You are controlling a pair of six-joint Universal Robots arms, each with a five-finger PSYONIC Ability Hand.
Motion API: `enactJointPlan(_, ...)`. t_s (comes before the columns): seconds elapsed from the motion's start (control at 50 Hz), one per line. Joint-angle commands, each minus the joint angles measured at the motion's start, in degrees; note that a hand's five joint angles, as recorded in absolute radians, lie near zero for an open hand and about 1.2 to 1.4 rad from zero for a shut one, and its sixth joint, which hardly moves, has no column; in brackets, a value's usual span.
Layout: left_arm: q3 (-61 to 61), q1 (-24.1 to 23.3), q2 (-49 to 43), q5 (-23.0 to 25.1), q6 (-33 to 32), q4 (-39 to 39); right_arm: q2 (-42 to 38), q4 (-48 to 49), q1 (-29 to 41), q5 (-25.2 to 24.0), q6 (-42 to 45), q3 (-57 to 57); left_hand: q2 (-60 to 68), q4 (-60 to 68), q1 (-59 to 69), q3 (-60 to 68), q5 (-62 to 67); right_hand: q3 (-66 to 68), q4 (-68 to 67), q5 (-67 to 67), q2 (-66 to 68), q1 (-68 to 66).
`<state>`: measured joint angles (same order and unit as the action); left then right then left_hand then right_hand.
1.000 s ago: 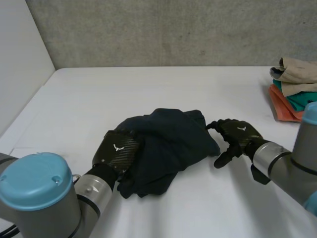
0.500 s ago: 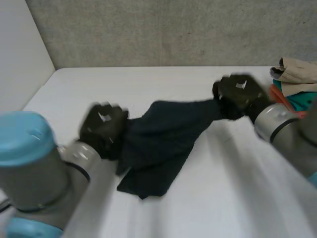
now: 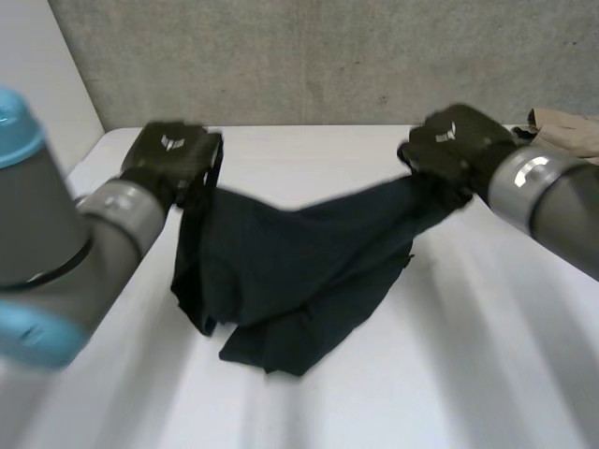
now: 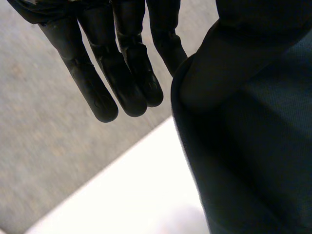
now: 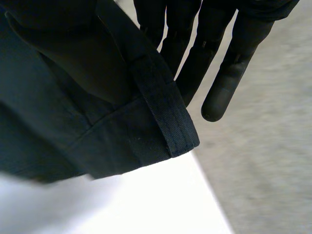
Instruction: Fold the laundry.
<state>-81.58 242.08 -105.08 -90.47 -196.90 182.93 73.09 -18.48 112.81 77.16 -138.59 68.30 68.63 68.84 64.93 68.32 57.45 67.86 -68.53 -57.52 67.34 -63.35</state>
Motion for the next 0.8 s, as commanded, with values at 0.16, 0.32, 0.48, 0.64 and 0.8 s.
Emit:
enactJointPlan(0.16,29.0,3.3,-7.5,-0.4,-1.2,40.2,-6.4,55.5,2.3,12.0,-9.9,-13.2,11.4,11.2,15.1,11.7,12.6,12.1,-11.5,-12.5,12.7,-16.7)
enactJointPlan(0.32,22.3,3.4,-5.3,-0.3,-0.9,35.7,-6.1,53.6,3.4,11.3,-10.5,-8.9,11.4,11.2,15.1,11.7,12.6,12.1,-11.5,-12.5,12.7,-16.7)
enactJointPlan(0.48,7.5,3.4,-4.6,0.0,-0.9,33.6,-6.1,44.2,3.0,10.2,-10.5,0.8,11.4,11.2,15.1,11.7,12.6,12.1,-11.5,-12.5,12.7,-16.7)
enactJointPlan(0.64,-13.1,2.5,-4.6,0.3,-2.4,29.0,-9.0,32.5,2.4,7.9,-9.8,14.2,11.4,11.2,15.1,11.7,12.6,12.1,-11.5,-12.5,12.7,-16.7)
enactJointPlan(0.8,-20.7,-1.0,2.9,-0.4,-5.8,16.9,-5.9,24.4,2.3,7.9,-5.7,17.3,11.4,11.2,15.1,11.7,12.6,12.1,-11.5,-12.5,12.7,-16.7)
